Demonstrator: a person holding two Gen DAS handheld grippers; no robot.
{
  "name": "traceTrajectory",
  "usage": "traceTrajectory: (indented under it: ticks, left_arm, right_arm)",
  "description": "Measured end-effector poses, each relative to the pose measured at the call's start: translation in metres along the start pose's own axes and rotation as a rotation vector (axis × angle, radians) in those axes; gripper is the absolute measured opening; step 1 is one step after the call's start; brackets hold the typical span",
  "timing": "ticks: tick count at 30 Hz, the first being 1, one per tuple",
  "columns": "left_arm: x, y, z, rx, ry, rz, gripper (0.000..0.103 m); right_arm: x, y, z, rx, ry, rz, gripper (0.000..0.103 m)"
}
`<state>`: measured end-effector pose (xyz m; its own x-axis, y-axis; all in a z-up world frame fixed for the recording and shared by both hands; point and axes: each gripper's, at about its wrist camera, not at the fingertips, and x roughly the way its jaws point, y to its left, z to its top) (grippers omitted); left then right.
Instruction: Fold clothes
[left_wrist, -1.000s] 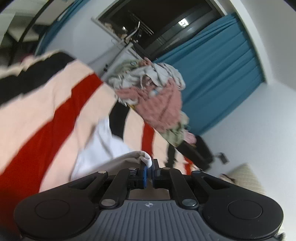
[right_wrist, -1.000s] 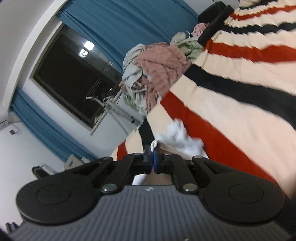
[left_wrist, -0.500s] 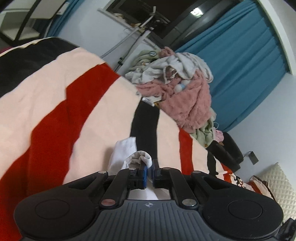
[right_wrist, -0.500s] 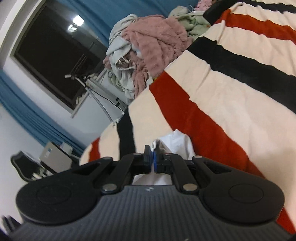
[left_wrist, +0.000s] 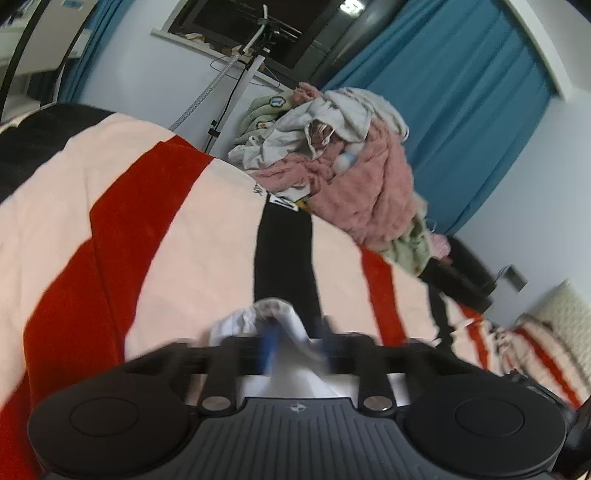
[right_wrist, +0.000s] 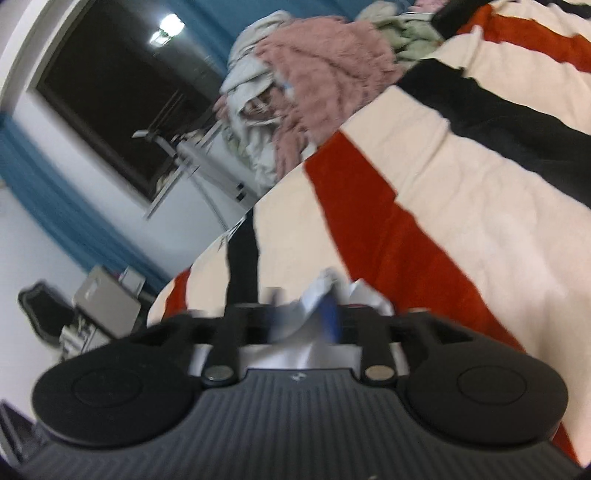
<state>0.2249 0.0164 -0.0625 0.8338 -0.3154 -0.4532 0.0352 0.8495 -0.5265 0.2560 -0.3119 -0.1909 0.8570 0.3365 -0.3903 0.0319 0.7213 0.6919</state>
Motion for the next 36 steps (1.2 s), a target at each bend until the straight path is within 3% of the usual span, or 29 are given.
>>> traceTrajectory:
  ticks: [1,2,7,9,13,16,22,30,32,36]
  left_arm:
    - [-0.006,-0.002,-0.002,0.007,-0.019,-0.011,0.072]
    - [-0.013,-0.006,-0.004,0.033,-0.038,-0.006,0.085]
    - [-0.032,-0.030,-0.016,0.215,-0.057,0.034,0.087]
    - [-0.027,-0.037,-0.024,0.288,-0.044,0.053,0.087]
    - [0.000,-0.038,-0.038,0.361,0.031,0.118,0.087]
    - [0.021,-0.038,-0.048,0.401,0.093,0.172,0.084]
    - [0.021,-0.029,-0.054,0.394,0.127,0.174,0.083]
    - [-0.046,-0.037,-0.068,0.397,0.124,0.132,0.082]
    - [-0.057,-0.037,-0.079,0.390,0.150,0.146,0.082]
    - [-0.056,-0.034,-0.099,0.384,0.224,0.211,0.082]
  right_arm:
    - [-0.006,0.006,-0.003,-0.023,-0.007,0.021,0.091]
    - [-0.012,0.013,-0.007,-0.057,-0.019,0.039,0.091]
    - [-0.033,0.043,-0.027,-0.254,-0.026,0.026,0.090]
    - [-0.030,0.046,-0.033,-0.321,0.004,-0.016,0.062]
    - [-0.005,0.042,-0.042,-0.424,0.052,-0.107,0.047]
    - [0.026,0.036,-0.046,-0.470,0.083,-0.154,0.045]
    - [0.026,0.037,-0.049,-0.496,0.106,-0.165,0.045]
    - [-0.048,0.063,-0.065,-0.558,0.082,-0.152,0.047]
    - [-0.057,0.060,-0.076,-0.561,0.117,-0.173,0.041]
    - [-0.058,0.051,-0.101,-0.579,0.160,-0.214,0.039]
